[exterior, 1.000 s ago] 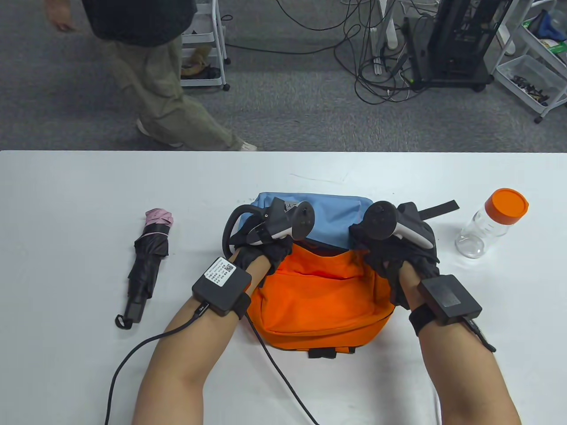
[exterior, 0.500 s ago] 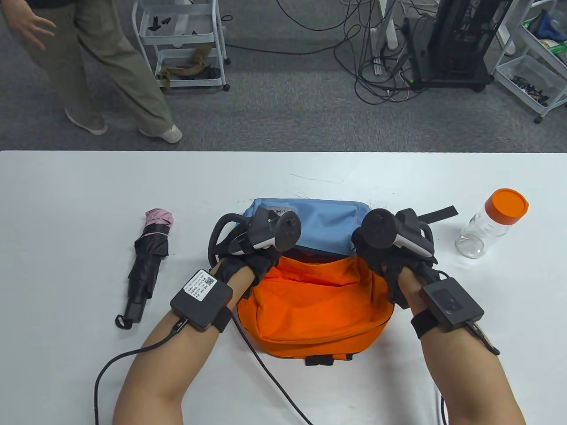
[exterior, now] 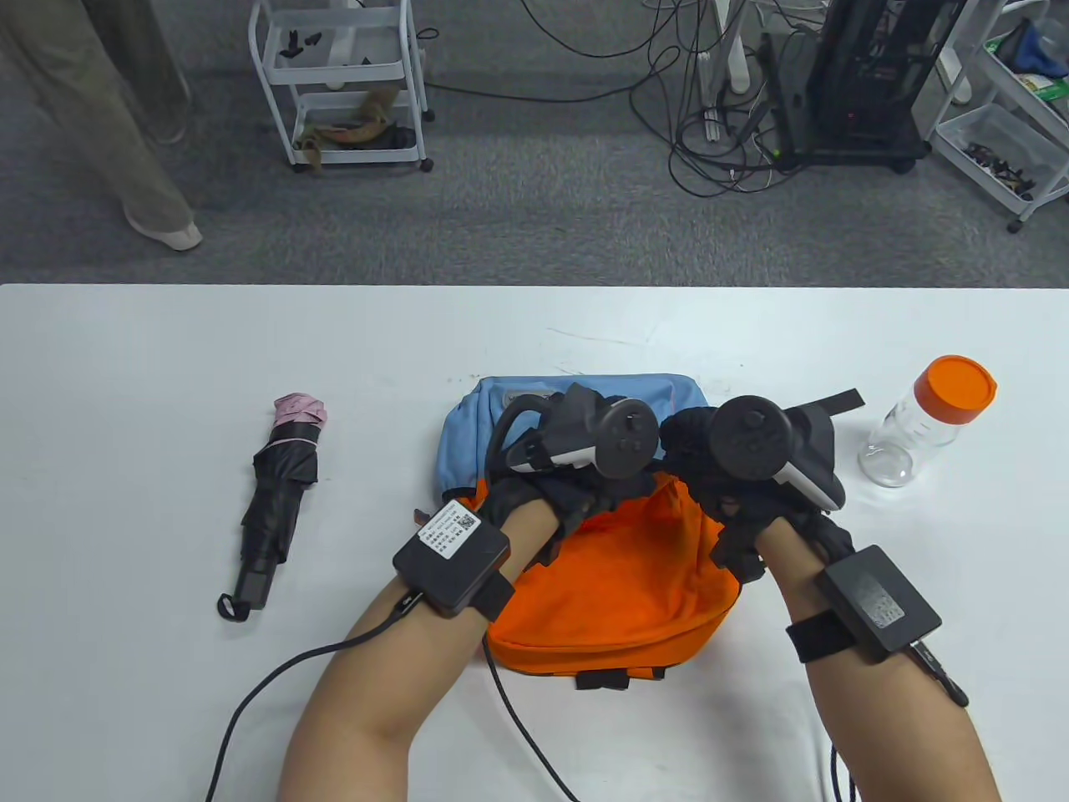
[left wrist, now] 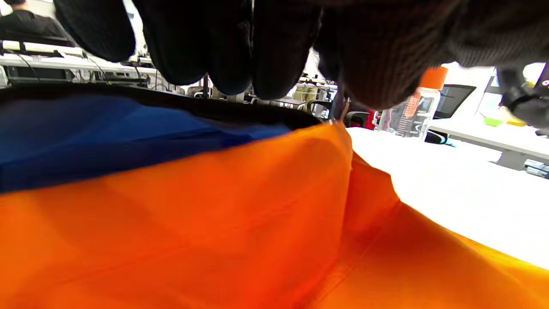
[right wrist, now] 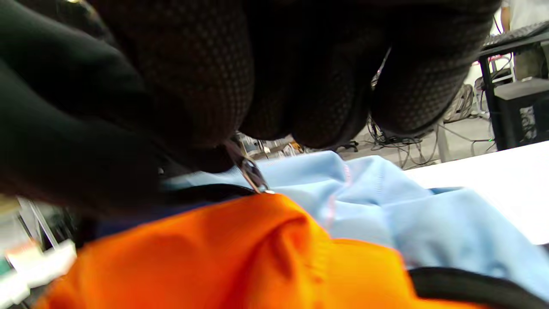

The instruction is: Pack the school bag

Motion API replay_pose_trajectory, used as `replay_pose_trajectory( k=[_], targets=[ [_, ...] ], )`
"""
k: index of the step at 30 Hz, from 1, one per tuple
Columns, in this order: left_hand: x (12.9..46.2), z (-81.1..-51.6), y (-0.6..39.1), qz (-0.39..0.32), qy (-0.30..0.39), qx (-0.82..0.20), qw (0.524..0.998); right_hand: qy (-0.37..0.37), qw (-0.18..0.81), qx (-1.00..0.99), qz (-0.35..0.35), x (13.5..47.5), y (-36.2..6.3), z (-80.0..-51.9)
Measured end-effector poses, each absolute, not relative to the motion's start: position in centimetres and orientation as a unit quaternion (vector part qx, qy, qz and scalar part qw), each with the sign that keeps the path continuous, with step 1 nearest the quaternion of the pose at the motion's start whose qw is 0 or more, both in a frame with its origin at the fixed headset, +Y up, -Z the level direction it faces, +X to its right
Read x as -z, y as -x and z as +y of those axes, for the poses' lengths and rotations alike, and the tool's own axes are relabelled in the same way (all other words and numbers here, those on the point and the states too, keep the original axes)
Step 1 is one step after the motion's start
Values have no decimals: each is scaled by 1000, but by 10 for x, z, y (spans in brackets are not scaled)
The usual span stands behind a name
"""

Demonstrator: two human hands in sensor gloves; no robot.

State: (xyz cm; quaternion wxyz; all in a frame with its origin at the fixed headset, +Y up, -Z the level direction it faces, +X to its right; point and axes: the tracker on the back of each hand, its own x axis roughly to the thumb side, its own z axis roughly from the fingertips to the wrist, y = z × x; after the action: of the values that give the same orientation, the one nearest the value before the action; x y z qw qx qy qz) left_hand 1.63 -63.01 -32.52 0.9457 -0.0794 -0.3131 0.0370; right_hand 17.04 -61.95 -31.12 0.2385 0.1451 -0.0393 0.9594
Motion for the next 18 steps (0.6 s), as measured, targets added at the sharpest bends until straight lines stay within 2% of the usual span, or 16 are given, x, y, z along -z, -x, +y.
replay_pose_trajectory(
  k=[3, 6, 8, 9, 12, 18],
  targets=[
    [333, -641, -28, -294, 74, -93, 948, -145, 254, -955, -43, 308, -172, -613],
    [335, -646, -26, -271, 23, -182, 945, -131, 262, -955, -49, 306, -177, -610],
    [334, -647, -26, -266, 16, -158, 951, -122, 311, -941, -53, 306, -185, -610],
    [334, -647, -27, -265, 16, -112, 958, -107, 321, -941, -34, 308, -189, -612],
    [332, -649, -23, -253, 6, -22, 967, -85, 277, -956, 40, 313, -192, -629],
    [325, -653, -23, -263, 9, -6, 965, -105, 196, -971, 88, 316, -166, -668]
  ],
)
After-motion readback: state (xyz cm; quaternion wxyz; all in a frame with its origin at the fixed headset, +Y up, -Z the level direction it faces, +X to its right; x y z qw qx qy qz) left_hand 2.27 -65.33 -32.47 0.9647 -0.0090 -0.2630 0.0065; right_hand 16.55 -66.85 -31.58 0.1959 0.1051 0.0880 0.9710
